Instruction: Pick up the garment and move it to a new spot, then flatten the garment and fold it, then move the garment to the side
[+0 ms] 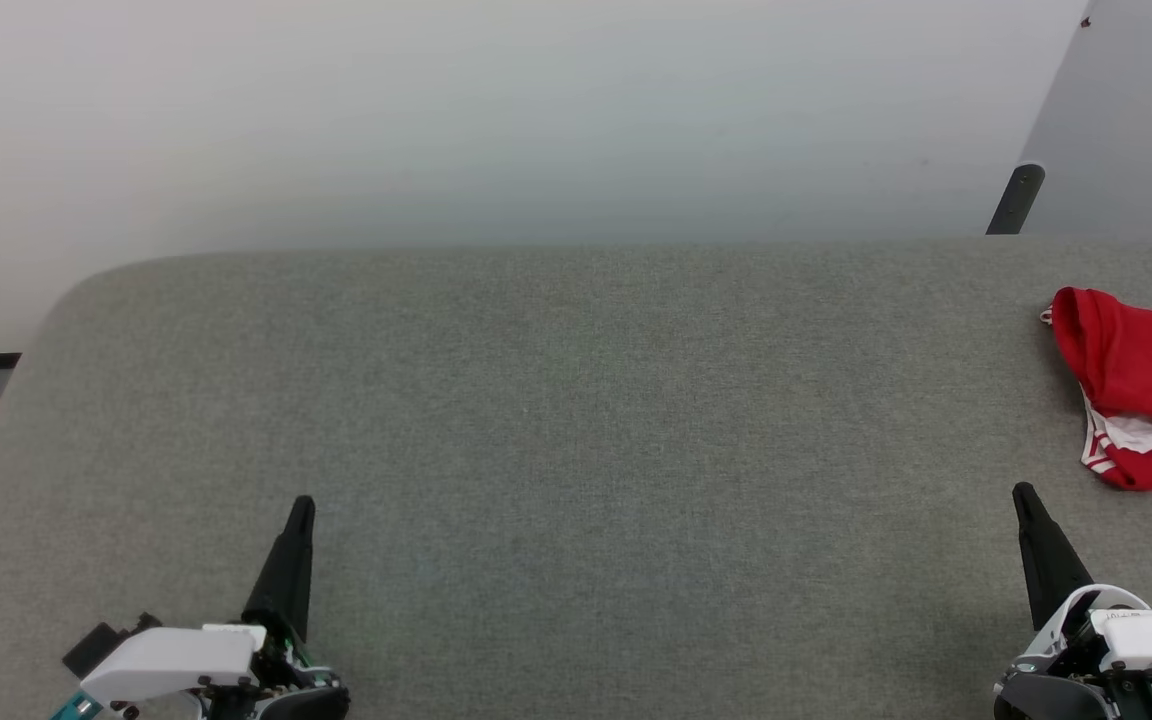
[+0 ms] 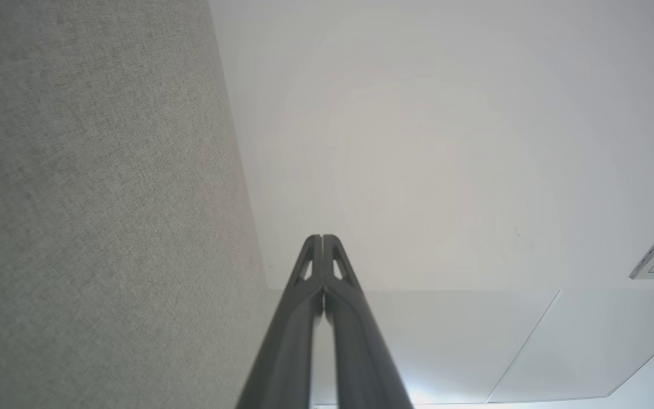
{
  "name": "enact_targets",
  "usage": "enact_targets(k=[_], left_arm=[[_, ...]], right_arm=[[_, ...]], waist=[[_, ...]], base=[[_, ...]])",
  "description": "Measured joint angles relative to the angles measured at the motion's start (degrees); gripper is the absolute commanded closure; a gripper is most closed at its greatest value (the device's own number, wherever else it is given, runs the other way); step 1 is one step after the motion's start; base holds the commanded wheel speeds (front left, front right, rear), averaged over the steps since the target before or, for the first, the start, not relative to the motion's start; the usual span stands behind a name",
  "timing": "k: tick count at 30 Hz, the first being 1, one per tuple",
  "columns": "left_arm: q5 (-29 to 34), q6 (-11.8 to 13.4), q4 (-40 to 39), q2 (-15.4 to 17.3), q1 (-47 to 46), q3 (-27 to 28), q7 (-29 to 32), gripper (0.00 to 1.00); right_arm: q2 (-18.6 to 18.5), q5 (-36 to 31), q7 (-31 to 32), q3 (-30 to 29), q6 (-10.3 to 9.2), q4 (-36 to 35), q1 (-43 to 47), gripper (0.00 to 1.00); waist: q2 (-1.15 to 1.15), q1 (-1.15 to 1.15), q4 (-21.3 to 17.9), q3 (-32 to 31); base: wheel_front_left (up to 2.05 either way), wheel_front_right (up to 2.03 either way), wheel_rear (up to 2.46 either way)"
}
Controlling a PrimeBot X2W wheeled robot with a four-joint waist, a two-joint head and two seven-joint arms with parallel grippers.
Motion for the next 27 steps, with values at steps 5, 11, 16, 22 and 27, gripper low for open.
enact_targets(k=[5, 11, 16, 22, 27], left_arm=[[0.0, 0.0, 0.0, 0.0, 0.0, 0.0, 0.0, 1.00], [0.0, 0.0, 0.0, 0.0, 0.0, 0.0, 0.0, 1.00], [0.0, 0.0, 0.0, 0.0, 0.0, 0.0, 0.0, 1.00], [0.0, 0.0, 0.0, 0.0, 0.0, 0.0, 0.0, 1.00], [0.0, 0.0, 0.0, 0.0, 0.0, 0.0, 0.0, 1.00]], right_arm=[[0.0, 0.0, 0.0, 0.0, 0.00, 0.0, 0.0, 1.00], [0.0, 0.0, 0.0, 0.0, 0.00, 0.0, 0.0, 1.00], [0.0, 0.0, 0.0, 0.0, -0.01, 0.0, 0.0, 1.00], [0.0, 0.0, 0.0, 0.0, -0.01, 0.0, 0.0, 1.00], [0.0, 0.0, 0.0, 0.0, -0.01, 0.0, 0.0, 1.00]], waist=[[0.00, 0.00, 0.0, 0.0], [0.00, 0.00, 0.0, 0.0], [0.00, 0.00, 0.0, 0.0], [0.00, 0.00, 0.0, 0.0], [0.00, 0.00, 0.0, 0.0]], base=[[0.00, 0.00, 0.00], [0.00, 0.00, 0.00], [0.00, 0.00, 0.00], [0.00, 0.00, 0.00], [0.00, 0.00, 0.00]])
